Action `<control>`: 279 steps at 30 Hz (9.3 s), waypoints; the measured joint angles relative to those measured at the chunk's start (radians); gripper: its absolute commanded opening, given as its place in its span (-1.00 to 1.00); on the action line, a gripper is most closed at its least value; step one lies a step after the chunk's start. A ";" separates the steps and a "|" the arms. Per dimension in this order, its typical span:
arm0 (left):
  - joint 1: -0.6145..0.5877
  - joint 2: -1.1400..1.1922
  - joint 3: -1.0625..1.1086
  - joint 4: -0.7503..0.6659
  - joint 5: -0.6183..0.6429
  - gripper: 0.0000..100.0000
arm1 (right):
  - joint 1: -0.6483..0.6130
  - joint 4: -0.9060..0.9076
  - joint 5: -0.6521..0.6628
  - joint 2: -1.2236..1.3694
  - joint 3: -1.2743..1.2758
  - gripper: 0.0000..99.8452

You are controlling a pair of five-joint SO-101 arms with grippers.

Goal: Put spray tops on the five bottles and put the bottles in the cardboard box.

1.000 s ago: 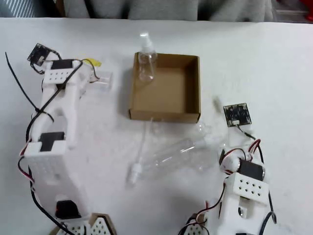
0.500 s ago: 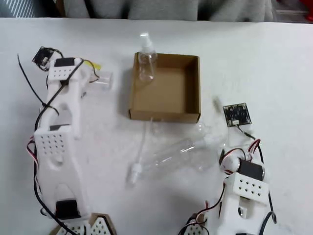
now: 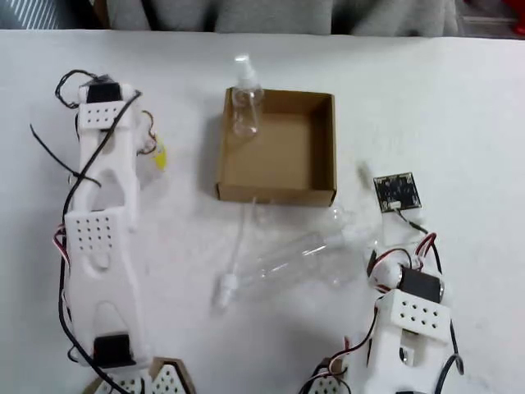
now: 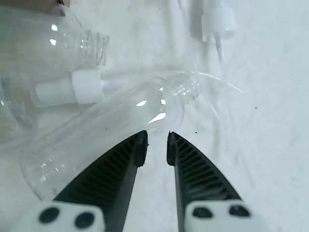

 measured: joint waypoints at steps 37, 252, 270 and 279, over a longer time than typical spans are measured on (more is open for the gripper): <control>0.057 -0.706 1.126 -0.327 -0.717 -0.52 | 0.000 0.000 0.035 -0.002 0.025 -0.87; -0.388 -1.063 1.688 -0.867 -0.649 -0.79 | -0.982 0.470 -0.061 0.833 -1.229 -0.97; -0.041 -1.835 1.861 -0.867 -0.651 -0.79 | -0.701 0.603 -0.425 0.193 -1.231 -0.97; 0.190 -2.263 1.863 -1.069 -0.651 -0.79 | -0.562 0.298 -0.434 0.005 -1.235 -0.97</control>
